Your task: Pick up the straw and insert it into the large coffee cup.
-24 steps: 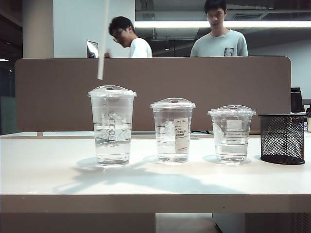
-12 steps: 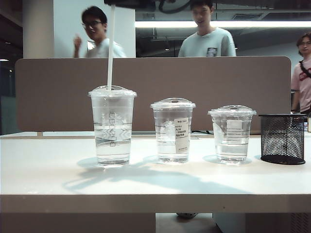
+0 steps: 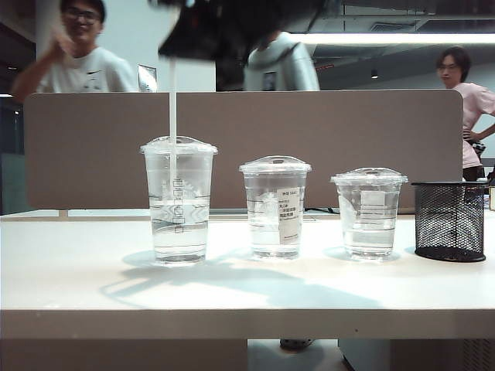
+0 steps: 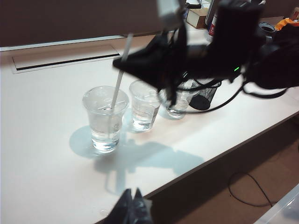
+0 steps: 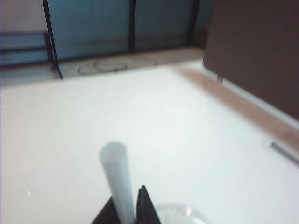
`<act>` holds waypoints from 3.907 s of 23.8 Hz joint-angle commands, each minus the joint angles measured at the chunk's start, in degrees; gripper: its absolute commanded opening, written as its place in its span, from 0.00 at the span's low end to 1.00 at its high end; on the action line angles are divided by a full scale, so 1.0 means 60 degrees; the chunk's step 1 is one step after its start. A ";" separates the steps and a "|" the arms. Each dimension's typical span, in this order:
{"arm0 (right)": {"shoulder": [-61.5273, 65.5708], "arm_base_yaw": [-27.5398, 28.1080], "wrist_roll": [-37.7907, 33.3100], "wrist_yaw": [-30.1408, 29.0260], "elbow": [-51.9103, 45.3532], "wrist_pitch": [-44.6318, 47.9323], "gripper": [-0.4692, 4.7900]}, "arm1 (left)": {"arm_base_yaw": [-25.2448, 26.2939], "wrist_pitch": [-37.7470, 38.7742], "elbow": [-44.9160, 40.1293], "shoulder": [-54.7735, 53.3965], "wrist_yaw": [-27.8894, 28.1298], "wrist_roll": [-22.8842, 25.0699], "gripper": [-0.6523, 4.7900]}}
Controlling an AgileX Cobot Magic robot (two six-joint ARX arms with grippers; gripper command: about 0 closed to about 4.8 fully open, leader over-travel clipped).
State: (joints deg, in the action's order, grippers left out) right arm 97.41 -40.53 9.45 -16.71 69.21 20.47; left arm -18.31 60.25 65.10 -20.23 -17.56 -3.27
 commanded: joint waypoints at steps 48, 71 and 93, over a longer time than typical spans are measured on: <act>-0.6262 0.0266 0.1002 0.1974 -0.1228 -0.3089 0.08 | -0.0007 -0.1315 -0.0084 -0.0015 0.0372 0.0040 0.11; -1.4437 0.0193 -0.0382 0.3614 -0.8797 -0.3377 0.08 | -0.0007 -1.1788 -0.8156 -0.0659 0.1027 -0.1231 0.11; -1.4670 0.0211 -0.1333 0.2754 -1.1202 -0.5686 0.08 | -0.0007 -1.1970 -0.9799 -0.1140 0.1031 -0.1315 0.11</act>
State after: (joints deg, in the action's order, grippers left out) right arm 9.41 -39.22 1.72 -0.05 1.80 -12.80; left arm -18.31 -11.05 6.17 -27.16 -11.31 -11.42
